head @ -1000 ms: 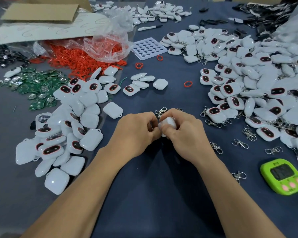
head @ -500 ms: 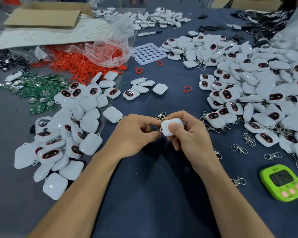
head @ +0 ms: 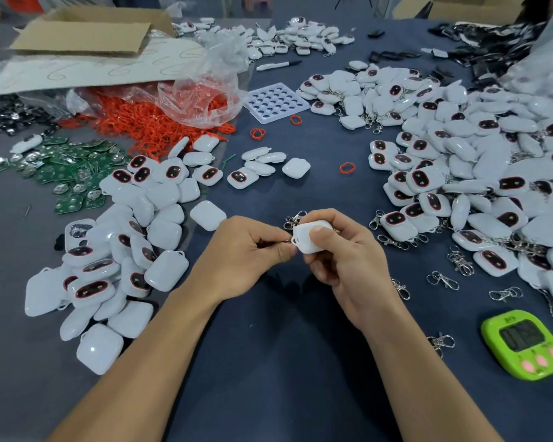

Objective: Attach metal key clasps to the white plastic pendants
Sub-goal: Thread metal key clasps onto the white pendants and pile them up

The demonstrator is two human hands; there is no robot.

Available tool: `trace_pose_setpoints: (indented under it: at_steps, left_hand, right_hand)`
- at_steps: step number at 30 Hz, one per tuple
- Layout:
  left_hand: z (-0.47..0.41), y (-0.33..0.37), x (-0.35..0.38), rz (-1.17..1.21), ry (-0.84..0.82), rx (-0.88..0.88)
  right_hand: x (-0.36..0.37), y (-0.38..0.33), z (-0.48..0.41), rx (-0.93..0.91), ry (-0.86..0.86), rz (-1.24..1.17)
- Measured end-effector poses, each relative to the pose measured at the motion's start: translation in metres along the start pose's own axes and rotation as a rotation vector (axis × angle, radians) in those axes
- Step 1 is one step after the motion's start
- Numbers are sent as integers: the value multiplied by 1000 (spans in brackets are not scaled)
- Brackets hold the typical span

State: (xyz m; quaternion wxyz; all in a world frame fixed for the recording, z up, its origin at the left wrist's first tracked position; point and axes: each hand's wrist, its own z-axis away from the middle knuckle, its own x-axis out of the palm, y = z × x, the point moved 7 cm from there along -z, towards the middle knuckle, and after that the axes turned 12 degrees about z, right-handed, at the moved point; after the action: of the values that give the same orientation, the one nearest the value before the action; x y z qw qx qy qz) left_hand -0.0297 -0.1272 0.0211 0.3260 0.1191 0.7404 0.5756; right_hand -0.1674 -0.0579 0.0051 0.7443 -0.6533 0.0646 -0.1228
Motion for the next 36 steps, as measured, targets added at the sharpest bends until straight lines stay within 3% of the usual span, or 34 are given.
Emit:
trace_pose_setpoints:
  at_steps: [6, 8, 12, 18, 24, 28, 34, 36]
  left_hand:
    - [11, 9, 6, -467, 135, 101]
    - [10, 10, 6, -518, 171, 97]
    - [3, 3, 2, -133, 183, -27]
    - [-3, -1, 6, 259, 73, -77]
    - [-5, -2, 12, 385, 16, -126]
    - [-1, -3, 4, 56, 123, -86]
    - [8, 11, 8, -415, 141, 54]
    - [9, 15, 10, -461, 155, 98]
  right_hand:
    - [2, -1, 3, -132, 142, 292]
    - [2, 0, 4, -127, 151, 280]
    - [-2, 1, 1, -45, 46, 51]
    - [-4, 2, -1, -7, -28, -47]
    - [-3, 1, 2, -34, -47, -54]
    - [-3, 3, 4, -76, 98, 90]
    - [-3, 4, 5, -102, 135, 197]
    - [-3, 3, 7, -115, 149, 215]
